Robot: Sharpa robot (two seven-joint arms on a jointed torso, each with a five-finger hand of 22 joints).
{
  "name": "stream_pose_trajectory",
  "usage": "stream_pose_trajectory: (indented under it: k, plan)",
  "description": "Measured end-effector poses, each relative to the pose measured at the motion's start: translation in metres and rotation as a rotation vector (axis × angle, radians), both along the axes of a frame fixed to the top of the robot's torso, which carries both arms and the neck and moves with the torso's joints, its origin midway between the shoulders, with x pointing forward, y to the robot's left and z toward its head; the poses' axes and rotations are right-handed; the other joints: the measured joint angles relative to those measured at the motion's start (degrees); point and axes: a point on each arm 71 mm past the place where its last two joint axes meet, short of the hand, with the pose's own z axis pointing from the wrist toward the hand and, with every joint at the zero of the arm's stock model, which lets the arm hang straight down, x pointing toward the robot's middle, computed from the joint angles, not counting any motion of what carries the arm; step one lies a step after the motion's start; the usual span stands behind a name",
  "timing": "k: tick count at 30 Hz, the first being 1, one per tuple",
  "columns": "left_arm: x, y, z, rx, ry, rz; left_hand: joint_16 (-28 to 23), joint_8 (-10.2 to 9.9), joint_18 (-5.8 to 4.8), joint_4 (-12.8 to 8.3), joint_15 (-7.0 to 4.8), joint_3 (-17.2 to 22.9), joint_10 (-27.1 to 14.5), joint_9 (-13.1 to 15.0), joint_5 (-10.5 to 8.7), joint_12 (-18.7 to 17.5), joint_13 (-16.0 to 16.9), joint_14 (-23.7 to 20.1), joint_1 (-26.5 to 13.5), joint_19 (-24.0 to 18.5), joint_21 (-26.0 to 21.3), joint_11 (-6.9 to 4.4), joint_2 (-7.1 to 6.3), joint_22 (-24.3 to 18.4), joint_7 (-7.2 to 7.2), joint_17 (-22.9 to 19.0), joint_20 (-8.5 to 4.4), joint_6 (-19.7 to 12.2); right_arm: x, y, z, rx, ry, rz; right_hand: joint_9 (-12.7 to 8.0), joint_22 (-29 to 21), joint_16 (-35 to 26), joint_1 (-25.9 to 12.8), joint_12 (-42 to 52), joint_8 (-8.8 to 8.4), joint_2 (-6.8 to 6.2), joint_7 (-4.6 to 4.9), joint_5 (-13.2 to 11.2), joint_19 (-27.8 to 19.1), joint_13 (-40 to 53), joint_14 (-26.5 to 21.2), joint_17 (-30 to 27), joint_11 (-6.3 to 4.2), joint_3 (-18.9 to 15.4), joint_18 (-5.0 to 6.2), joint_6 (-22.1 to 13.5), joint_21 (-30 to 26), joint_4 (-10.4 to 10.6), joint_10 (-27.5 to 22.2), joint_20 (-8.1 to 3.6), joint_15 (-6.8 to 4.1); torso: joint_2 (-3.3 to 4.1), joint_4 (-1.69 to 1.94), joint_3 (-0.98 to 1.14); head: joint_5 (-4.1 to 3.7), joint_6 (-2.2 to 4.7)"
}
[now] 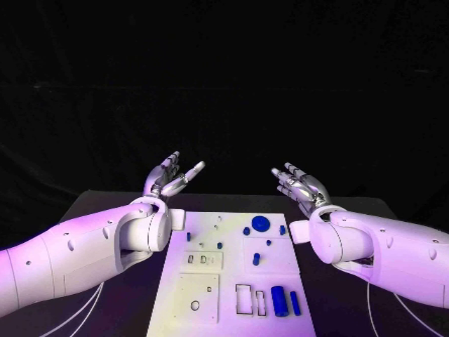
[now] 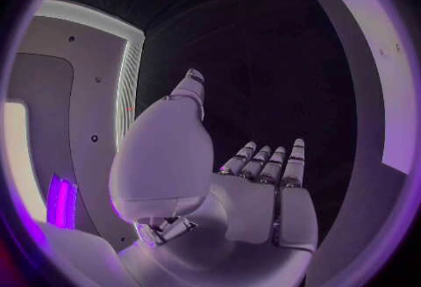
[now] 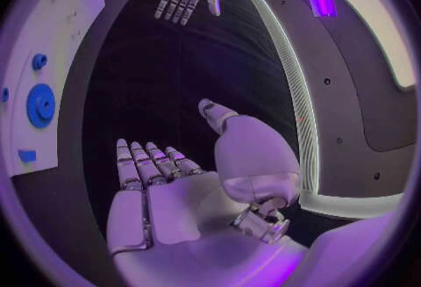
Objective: Assemble the parts on the task board
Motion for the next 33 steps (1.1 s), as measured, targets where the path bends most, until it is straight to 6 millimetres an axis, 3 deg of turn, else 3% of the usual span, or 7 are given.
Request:
stream_pose_trajectory:
  k: [3, 5, 10, 15, 17, 23, 33]
  plan:
    - [0.0, -0.001, 0.0, -0.002, -0.001, -0.014, 0.41, 0.41, 0.89, 0.74, 0.76, 0.56, 1.03, 0.28, 0.08, 0.37, 0.2, 0.77, 2.46, 0.5, 0.09, 1.03, -0.06, 0.19, 0.08, 0.23, 0.51, 1.54, 0.003, 0.001, -0.001, 0.003, 0.013, 0.051, 0.38, 0.27, 0.59, 1.66, 0.67, 0.55, 0.01, 0.14, 0.0, 0.81, 0.26, 2.25, 0.39, -0.06, 0.78, 0.06, 1.68, 0.46, -0.77, 2.37, 0.43, -0.13, 0.01, -0.01, 0.01, 0.0, -0.01]
    - [0.0, -0.001, 0.0, -0.004, -0.002, -0.023, 1.29, 1.61, 2.18, 0.85, 1.76, 2.51, 4.7, 1.04, 0.06, 1.33, 0.77, 3.22, 3.93, 0.94, 0.69, 2.96, 1.43, 0.41, 0.3, 0.82, 0.95, 5.29, 0.006, 0.003, -0.001, 0.007, 0.024, 0.097, 1.14, 0.85, 1.95, 4.14, 1.68, 1.82, -0.06, 0.34, 0.0, 3.45, 0.76, 6.77, 1.21, -0.16, 2.03, 0.06, 5.2, 1.61, -2.12, 7.01, 0.44, -0.47, 0.01, 0.0, -0.01, 0.01, -0.01]
    - [0.0, -0.002, 0.0, -0.005, -0.003, -0.035, 6.04, 5.57, 2.83, 0.45, 1.85, 7.5, 18.68, 3.46, -0.47, 4.29, 2.1, 18.08, 5.46, 13.43, 5.33, 4.51, 6.38, 2.66, 1.1, 3.74, 1.0, 17.1, 0.008, 0.005, -0.001, 0.016, 0.044, 0.165, 3.0, 2.23, 5.35, 8.77, 3.87, 4.74, -0.49, 0.98, 0.0, 9.83, 1.61, 18.51, 3.16, -0.81, 3.83, 1.4, 14.03, 4.38, -5.98, 18.83, 0.46, -1.63, 0.01, -0.01, -0.01, 0.01, -0.01]
    - [-0.002, 0.019, 0.011, 0.0, -0.03, -0.022, 13.89, 11.24, 7.19, -0.09, -1.35, 10.87, 40.42, 6.74, -0.62, 8.31, 3.13, 39.32, 7.03, 31.44, 12.84, 2.67, 8.68, 5.52, 2.99, 7.81, 0.66, 33.47, 0.02, -0.016, 0.022, -0.158, -0.113, 0.167, 4.95, 3.58, 8.25, 12.12, 5.32, 7.99, -1.31, 1.8, -0.49, 17.07, 2.01, 29.67, 4.72, -1.84, 6.28, 3.51, 24.44, 7.43, -9.16, 31.34, 0.47, -3.12, 0.94, 0.05, -0.02, 0.02, -0.01]
    - [-0.002, 0.021, 0.011, 0.0, -0.034, -0.021, 15.11, 12.67, 7.19, -0.23, -2.42, 12.03, 44.91, 7.46, -0.61, 8.83, 3.14, 42.81, 7.8, 34.36, 13.97, 1.61, 8.69, 5.58, 3.78, 8.52, 0.3, 37.4, 0.022, -0.018, 0.027, -0.217, -0.164, 0.172, 5.69, 4.19, 9.13, 12.85, 5.32, 9.16, -2.05, 2.38, -0.7, 20.66, 2.1, 33.55, 5.15, -2.37, 7.31, 3.64, 28.92, 8.97, -10.5, 35.76, 0.45, -3.82, 1.41, 0.06, -0.01, -0.01, 0.02]
    - [-0.007, 0.02, 0.015, -0.009, -0.041, -0.057, 16.83, 13.68, 7.18, -0.57, -4.37, 14.39, 51.6, 7.87, -0.61, 9.06, 3.08, 48.37, 9.75, 38.85, 15.53, -0.4, 7.49, 5.66, 5.11, 10.15, -1.38, 41.36, 0.022, -0.015, 0.037, -0.365, -0.283, 0.222, 6.86, 5.42, 10.65, 14.4, 5.22, 11.1, -3.14, 3.69, -1.34, 27.66, 2.16, 41.14, 5.79, -3.75, 9.54, 5.41, 37.03, 12.4, -12.73, 43.94, 0.02, -5.52, 2.54, 0.07, 0.06, -0.27, 0.16]
    - [-0.019, 0.018, 0.031, -0.01, -0.077, -0.145, 17.43, 13.68, 7.15, -0.65, -5.55, 15.19, 55.18, 7.87, -0.61, 7.72, 3.01, 51.81, 9.88, 41.57, 16.41, -1.38, 5.47, 5.42, 5.02, 12.01, -2.67, 42.68, 0.028, -0.015, 0.055, -0.595, -0.405, 0.305, 7.64, 7.22, 12.66, 15.18, 3.61, 12.04, -5.15, 5.14, -2.0, 34.67, 2.32, 49.67, 6.66, -5.67, 10.44, 5.42, 43.41, 17.06, -14.0, 51.91, -1.7, -7.93, 4.59, 0.38, -0.02, -0.66, 0.15]
